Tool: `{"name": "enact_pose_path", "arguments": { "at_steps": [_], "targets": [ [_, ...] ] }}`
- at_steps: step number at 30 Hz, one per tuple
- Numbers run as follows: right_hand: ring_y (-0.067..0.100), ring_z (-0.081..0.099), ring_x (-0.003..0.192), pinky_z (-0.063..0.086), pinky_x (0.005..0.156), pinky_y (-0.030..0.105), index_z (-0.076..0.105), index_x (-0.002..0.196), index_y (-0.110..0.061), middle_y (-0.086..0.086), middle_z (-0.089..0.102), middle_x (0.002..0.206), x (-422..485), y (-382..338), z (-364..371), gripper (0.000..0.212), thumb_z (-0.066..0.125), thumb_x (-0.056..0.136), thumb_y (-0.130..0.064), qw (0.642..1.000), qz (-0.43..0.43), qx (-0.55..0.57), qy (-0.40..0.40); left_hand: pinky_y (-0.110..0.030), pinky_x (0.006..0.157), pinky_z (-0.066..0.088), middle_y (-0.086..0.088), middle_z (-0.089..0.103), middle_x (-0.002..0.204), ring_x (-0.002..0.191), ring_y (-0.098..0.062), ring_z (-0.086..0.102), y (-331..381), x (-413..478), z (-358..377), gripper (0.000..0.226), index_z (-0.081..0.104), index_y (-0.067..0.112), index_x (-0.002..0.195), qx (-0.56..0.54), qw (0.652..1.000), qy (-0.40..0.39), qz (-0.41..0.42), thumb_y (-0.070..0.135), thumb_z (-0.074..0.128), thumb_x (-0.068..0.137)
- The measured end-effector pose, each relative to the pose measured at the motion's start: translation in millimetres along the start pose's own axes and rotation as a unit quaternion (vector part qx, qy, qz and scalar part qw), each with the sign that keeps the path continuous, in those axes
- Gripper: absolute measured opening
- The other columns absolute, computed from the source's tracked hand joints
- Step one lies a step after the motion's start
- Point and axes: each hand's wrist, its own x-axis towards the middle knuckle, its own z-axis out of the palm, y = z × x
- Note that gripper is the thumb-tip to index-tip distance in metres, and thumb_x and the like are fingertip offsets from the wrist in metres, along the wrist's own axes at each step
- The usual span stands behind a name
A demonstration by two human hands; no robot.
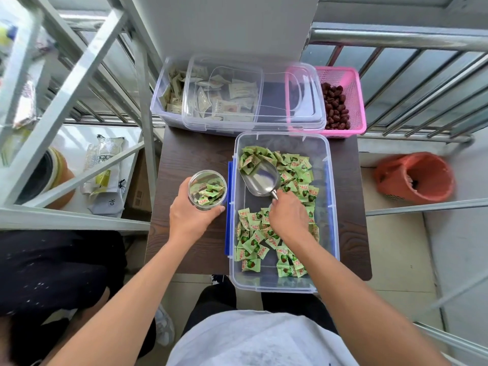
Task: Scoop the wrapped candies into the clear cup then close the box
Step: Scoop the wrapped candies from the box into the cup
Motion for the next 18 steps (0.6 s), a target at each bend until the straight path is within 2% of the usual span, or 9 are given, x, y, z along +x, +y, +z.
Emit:
{"name": "enact_pose_path", "arguments": {
  "at_steps": [2, 4, 7, 10, 12, 15, 18],
  "targets": [
    [0.032, 0.064, 0.095, 0.046, 0.073, 0.037, 0.061, 0.116, -0.010, 0.011, 0.062, 0.107, 2, 1, 2, 0.022, 0.047, 0.101, -0.018, 1.000, -0.006, -0.001, 0.011, -0.036, 0.102, 0.048, 0.013, 0.066, 0.118, 0.114, -0.012, 0.060, 0, 0, -1, 0.093, 0.048, 0.037, 0.136, -0.001, 1.000, -0.003, -0.002, 0.042, 0.097, 0.057],
    [0.029, 0.062, 0.087, 0.043, 0.070, 0.034, 0.062, 0.110, -0.008, 0.011, 0.064, 0.100, 7, 5, 3, 0.021, 0.047, 0.100, -0.019, 0.998, -0.005, 0.059, -0.015, -0.036, 0.102, 0.048, 0.013, 0.065, 0.119, 0.115, -0.012, 0.060, 0, 1, -1, 0.093, 0.048, 0.037, 0.136, -0.002, 1.000, -0.006, -0.004, 0.042, 0.097, 0.058],
    [0.025, 0.054, 0.074, 0.041, 0.065, 0.034, 0.061, 0.091, -0.012, 0.006, 0.060, 0.080, 18, 12, 1, 0.019, 0.048, 0.101, -0.021, 0.976, 0.033, 0.188, -0.105, -0.030, 0.099, 0.047, 0.014, 0.065, 0.119, 0.115, -0.011, 0.060, 0, 0, -1, 0.092, 0.048, 0.036, 0.136, -0.006, 1.000, -0.006, -0.003, 0.041, 0.097, 0.058],
    [0.022, 0.049, 0.066, 0.039, 0.062, 0.036, 0.056, 0.073, -0.018, 0.001, 0.051, 0.065, 26, 18, 2, 0.029, 0.049, 0.101, -0.022, 0.953, 0.068, 0.268, -0.125, -0.026, 0.097, 0.044, 0.014, 0.065, 0.119, 0.114, -0.010, 0.059, 2, 0, -2, 0.091, 0.049, 0.034, 0.136, -0.010, 1.000, -0.009, -0.002, 0.038, 0.097, 0.059],
    [0.023, 0.051, 0.064, 0.042, 0.063, 0.036, 0.061, 0.081, -0.016, 0.001, 0.055, 0.069, 25, 18, 2, 0.025, 0.048, 0.101, -0.022, 0.962, 0.061, 0.241, -0.116, -0.027, 0.097, 0.045, 0.013, 0.065, 0.119, 0.114, -0.011, 0.059, 3, 0, -3, 0.090, 0.049, 0.035, 0.135, -0.009, 1.000, -0.011, 0.000, 0.038, 0.097, 0.059],
    [0.029, 0.063, 0.084, 0.051, 0.076, 0.040, 0.065, 0.107, -0.011, 0.007, 0.067, 0.094, 19, 13, 5, 0.022, 0.046, 0.101, -0.021, 0.986, 0.060, 0.147, -0.058, -0.028, 0.098, 0.045, 0.013, 0.065, 0.118, 0.114, -0.011, 0.060, 3, 0, -3, 0.089, 0.048, 0.037, 0.134, -0.007, 1.000, -0.013, 0.000, 0.038, 0.097, 0.059],
    [0.032, 0.064, 0.086, 0.052, 0.073, 0.040, 0.064, 0.101, -0.014, 0.009, 0.068, 0.095, 15, 10, 6, 0.019, 0.045, 0.098, -0.014, 0.994, 0.045, 0.104, -0.004, -0.032, 0.100, 0.047, 0.014, 0.065, 0.118, 0.114, -0.012, 0.060, 3, 0, -3, 0.090, 0.048, 0.037, 0.134, -0.008, 1.000, -0.014, -0.001, 0.039, 0.097, 0.058]
  ]
}}
